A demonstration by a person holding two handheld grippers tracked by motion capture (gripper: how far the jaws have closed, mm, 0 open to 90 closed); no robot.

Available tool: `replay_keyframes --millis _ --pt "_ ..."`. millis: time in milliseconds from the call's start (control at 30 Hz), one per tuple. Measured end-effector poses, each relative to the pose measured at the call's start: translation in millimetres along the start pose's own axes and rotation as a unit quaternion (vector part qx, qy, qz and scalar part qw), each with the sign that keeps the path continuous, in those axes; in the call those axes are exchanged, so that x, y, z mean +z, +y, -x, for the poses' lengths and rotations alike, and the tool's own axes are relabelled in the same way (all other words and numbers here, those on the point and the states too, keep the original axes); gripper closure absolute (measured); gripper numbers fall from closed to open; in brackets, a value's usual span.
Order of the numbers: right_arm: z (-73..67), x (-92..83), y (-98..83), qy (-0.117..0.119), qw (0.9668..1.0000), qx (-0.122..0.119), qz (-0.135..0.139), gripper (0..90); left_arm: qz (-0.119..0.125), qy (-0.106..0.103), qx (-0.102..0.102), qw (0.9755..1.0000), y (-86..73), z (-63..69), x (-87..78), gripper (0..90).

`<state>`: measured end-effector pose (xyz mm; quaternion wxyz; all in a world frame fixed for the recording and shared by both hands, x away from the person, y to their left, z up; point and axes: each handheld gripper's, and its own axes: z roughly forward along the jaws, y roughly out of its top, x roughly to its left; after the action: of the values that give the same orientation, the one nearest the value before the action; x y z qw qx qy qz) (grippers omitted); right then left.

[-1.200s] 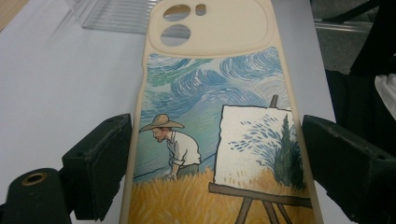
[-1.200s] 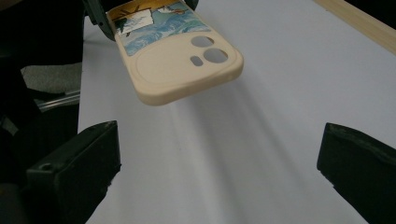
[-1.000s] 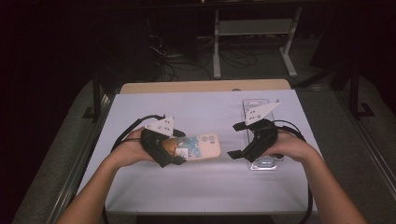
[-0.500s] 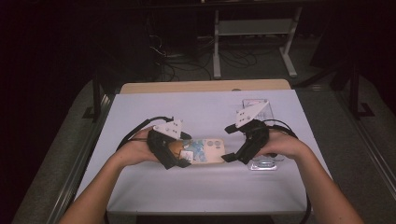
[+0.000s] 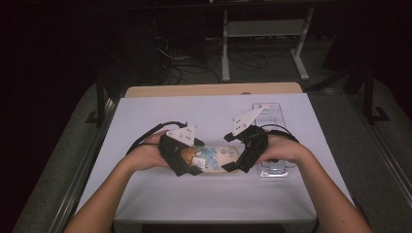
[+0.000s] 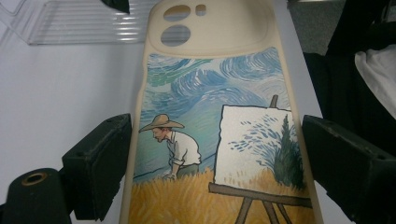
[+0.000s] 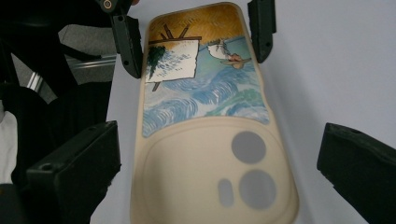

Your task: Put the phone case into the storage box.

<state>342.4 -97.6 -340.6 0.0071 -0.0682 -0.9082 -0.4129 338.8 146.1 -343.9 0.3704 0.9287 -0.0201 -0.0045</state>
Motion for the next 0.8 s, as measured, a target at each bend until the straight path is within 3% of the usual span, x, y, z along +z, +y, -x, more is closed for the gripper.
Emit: replay_keyframes --millis 400,800 --pt "-1.8 16.8 10.3 0.008 0.9988 -0.032 -0.036 0.0 -0.014 0.002 0.012 0.9998 8.0 0.1 5.4 10.9" --pt "-3.5 22.1 12.7 0.005 0.9982 -0.043 -0.042 0.0 -0.014 0.004 0.025 0.9996 14.5 -0.5 5.2 10.9"
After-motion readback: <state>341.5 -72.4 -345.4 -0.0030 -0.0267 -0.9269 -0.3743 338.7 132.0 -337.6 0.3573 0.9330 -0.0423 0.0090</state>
